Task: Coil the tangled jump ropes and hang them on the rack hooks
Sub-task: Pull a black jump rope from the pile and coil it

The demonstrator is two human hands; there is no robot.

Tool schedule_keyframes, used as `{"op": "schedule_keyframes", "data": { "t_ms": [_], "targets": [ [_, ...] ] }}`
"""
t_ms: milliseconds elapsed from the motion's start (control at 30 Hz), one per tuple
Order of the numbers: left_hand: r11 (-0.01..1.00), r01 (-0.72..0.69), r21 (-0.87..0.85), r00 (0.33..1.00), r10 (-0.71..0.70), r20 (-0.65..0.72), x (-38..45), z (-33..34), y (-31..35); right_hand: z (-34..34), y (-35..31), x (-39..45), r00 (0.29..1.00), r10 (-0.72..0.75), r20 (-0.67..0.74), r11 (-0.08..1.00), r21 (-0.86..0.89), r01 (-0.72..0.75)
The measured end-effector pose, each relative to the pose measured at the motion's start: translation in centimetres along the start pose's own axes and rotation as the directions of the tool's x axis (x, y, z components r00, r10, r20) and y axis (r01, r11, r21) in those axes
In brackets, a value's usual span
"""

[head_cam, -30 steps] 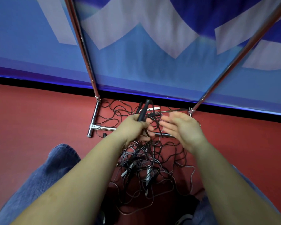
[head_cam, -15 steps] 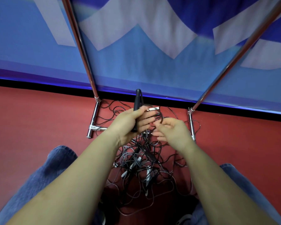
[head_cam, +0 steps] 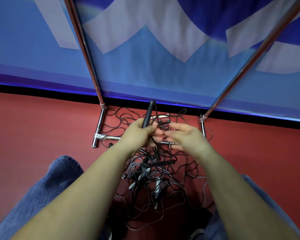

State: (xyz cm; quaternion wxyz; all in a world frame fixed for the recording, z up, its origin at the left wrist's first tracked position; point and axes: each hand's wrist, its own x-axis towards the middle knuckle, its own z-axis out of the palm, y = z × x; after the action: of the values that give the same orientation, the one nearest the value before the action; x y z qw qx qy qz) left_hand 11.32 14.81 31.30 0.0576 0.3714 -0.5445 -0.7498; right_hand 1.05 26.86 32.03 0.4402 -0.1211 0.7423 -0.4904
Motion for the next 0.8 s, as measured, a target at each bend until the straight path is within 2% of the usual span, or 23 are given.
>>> {"op": "schedule_keyframes", "data": {
  "t_ms": [33,67,100,267,467,567,633,667,733,800],
  "targets": [
    [0.999,-0.011,-0.038,0.999,0.009,-0.038,0.1,-0.1,0.0,0.2,0.5,0.0,0.999,-0.021,0.039,0.969,-0.246,0.03],
    [0.997,-0.019,-0.078,0.997,0.014,-0.071,0.3,-0.2,0.1,0.4,1.1,0.1,0.997,-0.029,0.075,0.916,-0.398,0.057],
    [0.993,-0.025,-0.116,0.995,0.013,-0.098,0.4,-0.4,0.1,0.6,1.4,0.0,0.996,-0.032,0.089,0.881,-0.467,0.07],
    [0.963,-0.046,-0.267,0.992,0.012,-0.128,0.5,-0.5,0.4,0.2,1.8,0.4,0.99,-0.131,-0.06,0.826,-0.558,0.076],
    [0.927,-0.024,-0.373,0.996,-0.009,-0.087,0.4,-0.5,1.0,0.3,1.8,0.1,0.991,-0.128,-0.029,0.812,-0.577,0.088],
    [0.914,-0.048,-0.404,0.993,0.001,-0.115,0.4,-0.4,1.1,0.5,1.4,0.2,0.997,-0.08,-0.007,0.91,-0.409,0.07],
    [0.941,-0.052,-0.334,0.992,0.01,-0.127,0.6,-0.6,0.8,0.7,0.7,0.1,1.0,0.013,0.012,0.991,-0.133,-0.011],
    [0.965,-0.047,-0.26,0.993,0.016,-0.12,0.7,-0.6,0.5,0.7,0.3,0.0,0.998,0.057,0.015,0.998,0.033,-0.057],
    [0.997,-0.017,-0.07,0.998,0.013,-0.059,0.7,-0.5,-0.3,0.4,-0.4,-0.2,0.993,0.118,0.02,0.931,0.346,-0.118],
    [0.998,0.0,0.069,0.998,-0.004,0.058,0.4,-0.1,-0.8,0.0,-0.9,-0.3,0.99,0.13,0.045,0.829,0.543,-0.134]
  ]
}}
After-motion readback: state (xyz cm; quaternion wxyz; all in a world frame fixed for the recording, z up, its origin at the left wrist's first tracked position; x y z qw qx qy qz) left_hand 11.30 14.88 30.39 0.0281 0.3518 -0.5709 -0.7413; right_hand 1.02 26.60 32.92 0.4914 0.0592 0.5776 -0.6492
